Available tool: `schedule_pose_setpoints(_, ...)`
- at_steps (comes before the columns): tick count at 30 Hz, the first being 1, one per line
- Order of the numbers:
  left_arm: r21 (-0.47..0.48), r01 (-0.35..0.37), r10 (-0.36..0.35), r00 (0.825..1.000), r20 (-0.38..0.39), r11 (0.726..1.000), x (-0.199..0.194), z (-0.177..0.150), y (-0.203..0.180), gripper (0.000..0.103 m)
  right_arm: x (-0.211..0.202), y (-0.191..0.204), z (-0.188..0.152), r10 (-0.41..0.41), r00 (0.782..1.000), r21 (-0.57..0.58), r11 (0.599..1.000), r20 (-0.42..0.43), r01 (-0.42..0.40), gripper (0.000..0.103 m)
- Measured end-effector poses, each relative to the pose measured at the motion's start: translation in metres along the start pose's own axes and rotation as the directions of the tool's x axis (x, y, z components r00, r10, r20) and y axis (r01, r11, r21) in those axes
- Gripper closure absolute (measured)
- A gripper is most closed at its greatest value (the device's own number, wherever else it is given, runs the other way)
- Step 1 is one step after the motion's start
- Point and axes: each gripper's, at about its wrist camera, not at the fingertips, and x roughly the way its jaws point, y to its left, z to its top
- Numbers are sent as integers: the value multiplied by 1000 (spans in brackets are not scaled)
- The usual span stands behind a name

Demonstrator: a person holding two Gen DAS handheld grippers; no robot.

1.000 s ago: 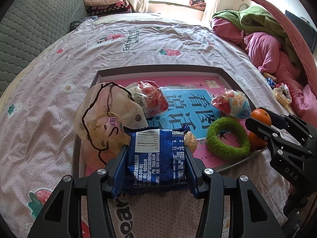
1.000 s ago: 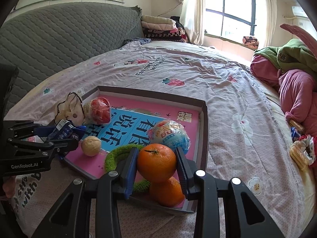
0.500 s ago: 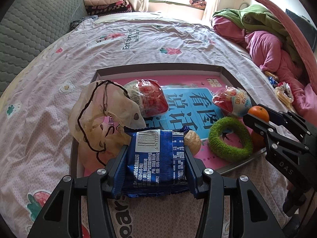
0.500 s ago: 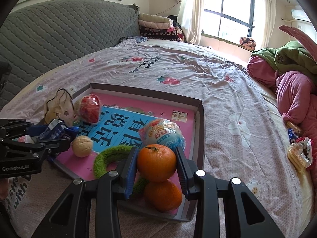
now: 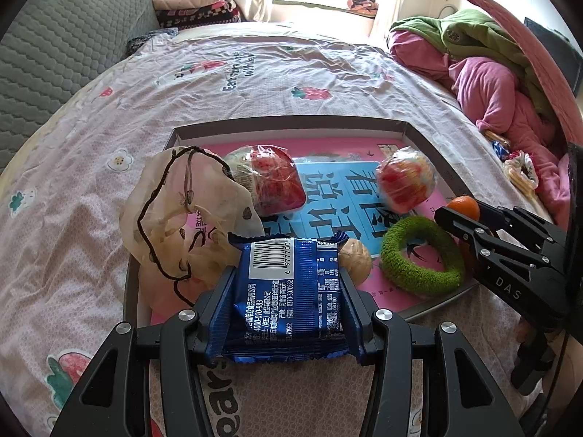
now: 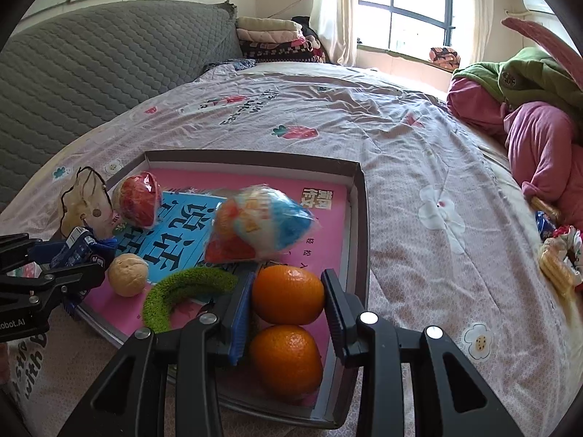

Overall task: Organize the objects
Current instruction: 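Lower the snack packet into the tray with the left tool while the right lowers the orange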

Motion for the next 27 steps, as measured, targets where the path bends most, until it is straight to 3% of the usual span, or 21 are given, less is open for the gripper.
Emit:
schedule_pose_setpoints(13, -3, -3, 3, 1000, 0, 1000, 7, 2, -3, 50, 4, -1, 2, -24, 1000, 13, 1000, 1, 24, 65)
schedule_pose_setpoints(20, 6, -19, 19, 1000, -22, 1000, 18, 0, -5, 50, 9, 8, 3, -61, 998, -45, 997, -13, 61, 65)
schedule_pose_setpoints(27, 0, 5, -5, 1000, -25, 1000, 15, 0, -1, 50, 8, 6, 3, -29, 999, -30, 999, -31, 28, 65)
